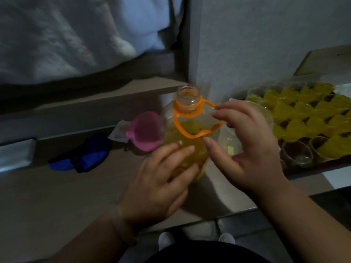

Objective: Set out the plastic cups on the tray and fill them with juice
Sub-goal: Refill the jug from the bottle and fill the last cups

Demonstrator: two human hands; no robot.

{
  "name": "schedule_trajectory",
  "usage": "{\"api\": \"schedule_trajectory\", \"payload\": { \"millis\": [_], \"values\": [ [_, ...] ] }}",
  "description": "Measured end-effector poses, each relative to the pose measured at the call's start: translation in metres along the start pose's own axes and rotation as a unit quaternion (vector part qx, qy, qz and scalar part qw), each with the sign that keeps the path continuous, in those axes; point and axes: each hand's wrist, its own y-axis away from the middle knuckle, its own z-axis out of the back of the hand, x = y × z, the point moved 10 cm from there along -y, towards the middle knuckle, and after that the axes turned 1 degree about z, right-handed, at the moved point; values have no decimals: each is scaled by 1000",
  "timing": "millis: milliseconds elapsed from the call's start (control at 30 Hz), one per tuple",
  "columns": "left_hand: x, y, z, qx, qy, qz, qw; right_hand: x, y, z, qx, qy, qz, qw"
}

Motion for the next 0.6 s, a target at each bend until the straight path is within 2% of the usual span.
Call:
{"api": "schedule_trajectory", "payload": {
  "millis": [100, 267, 433, 600],
  "values": [
    [18, 11, -1, -29, -6, 24, 999, 5, 9, -13, -19, 24, 11, 999],
    [45, 22, -17, -85, 46, 98, 990, 1, 17, -24, -27, 40, -6, 999],
    [49, 22, -45, -68, 87, 83, 990, 3, 21, -25, -35, 55, -13, 998],
    [53, 21, -62, -95, 123, 103, 982, 4, 19, -22, -40, 75, -7, 996]
  ]
}}
